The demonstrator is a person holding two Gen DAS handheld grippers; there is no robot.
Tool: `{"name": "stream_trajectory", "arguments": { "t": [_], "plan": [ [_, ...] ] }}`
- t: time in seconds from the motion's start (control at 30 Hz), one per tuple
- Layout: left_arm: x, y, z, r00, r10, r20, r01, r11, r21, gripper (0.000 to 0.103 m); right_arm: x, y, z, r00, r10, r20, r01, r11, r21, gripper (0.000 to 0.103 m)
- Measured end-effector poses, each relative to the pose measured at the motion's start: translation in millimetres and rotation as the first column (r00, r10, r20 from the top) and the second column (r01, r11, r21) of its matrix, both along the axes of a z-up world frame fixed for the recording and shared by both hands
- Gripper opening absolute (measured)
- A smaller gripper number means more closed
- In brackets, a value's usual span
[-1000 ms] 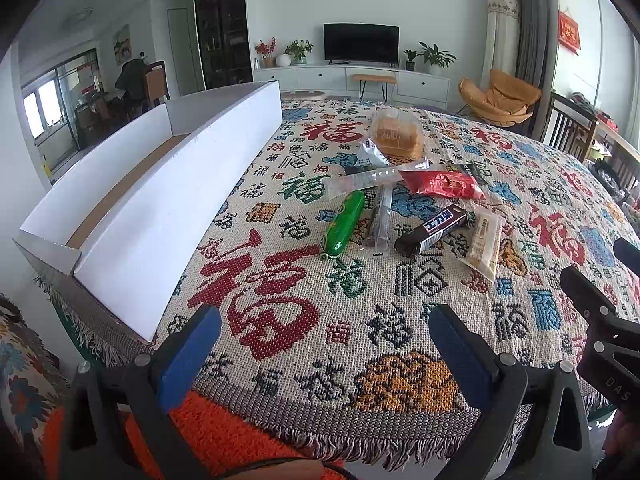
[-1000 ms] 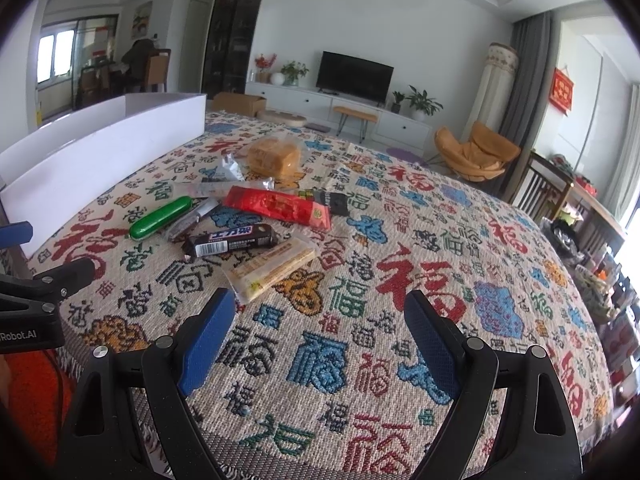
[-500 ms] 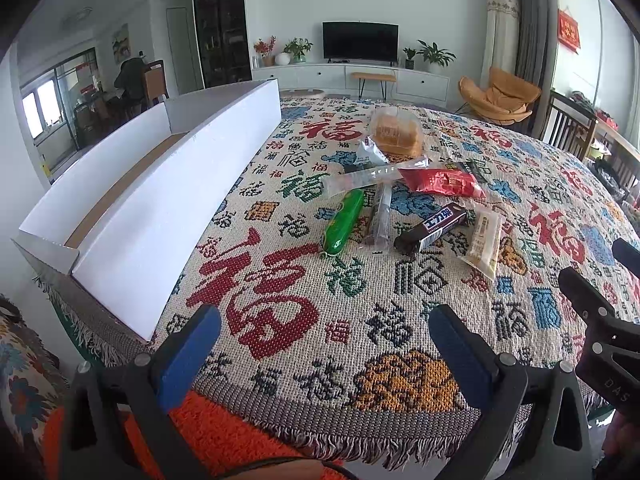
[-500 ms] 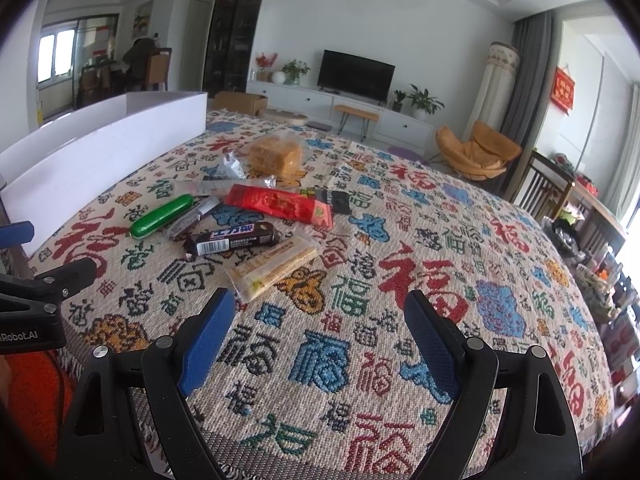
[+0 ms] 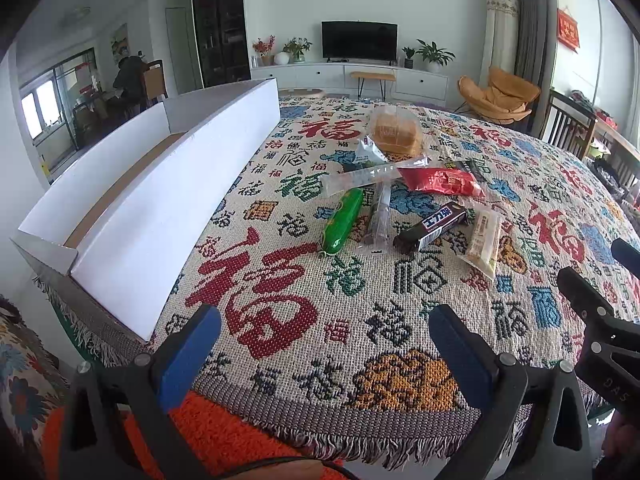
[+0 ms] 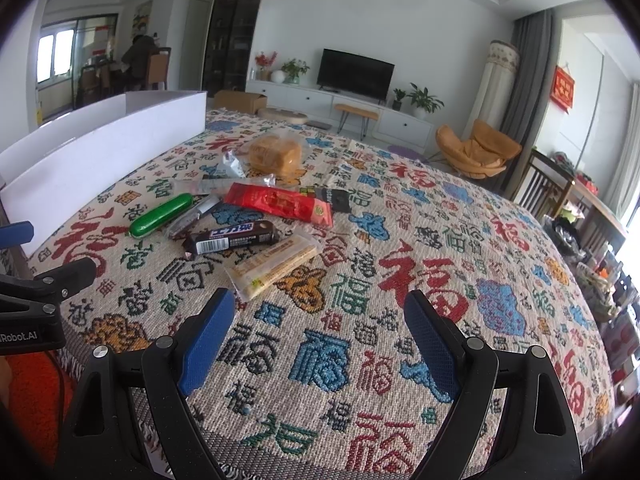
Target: Organize snacks
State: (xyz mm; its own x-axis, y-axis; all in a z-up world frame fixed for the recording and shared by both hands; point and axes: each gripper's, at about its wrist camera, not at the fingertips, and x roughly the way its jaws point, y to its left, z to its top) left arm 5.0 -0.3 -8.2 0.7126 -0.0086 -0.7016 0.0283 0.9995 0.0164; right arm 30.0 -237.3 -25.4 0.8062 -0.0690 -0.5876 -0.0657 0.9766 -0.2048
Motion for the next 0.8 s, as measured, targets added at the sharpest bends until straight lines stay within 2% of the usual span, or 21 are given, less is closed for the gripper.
{"name": "stream_trajectory", "arguments": {
  "t": [0.8],
  "plan": [
    [0.6, 0.1, 0.0, 1.000, 0.000, -0.003, 0.000, 1.000, 0.000, 0.103, 0.4, 0.6, -4.3, 1.000, 0.000, -0.015, 0.000, 1.000, 0.001, 0.089]
  ]
}}
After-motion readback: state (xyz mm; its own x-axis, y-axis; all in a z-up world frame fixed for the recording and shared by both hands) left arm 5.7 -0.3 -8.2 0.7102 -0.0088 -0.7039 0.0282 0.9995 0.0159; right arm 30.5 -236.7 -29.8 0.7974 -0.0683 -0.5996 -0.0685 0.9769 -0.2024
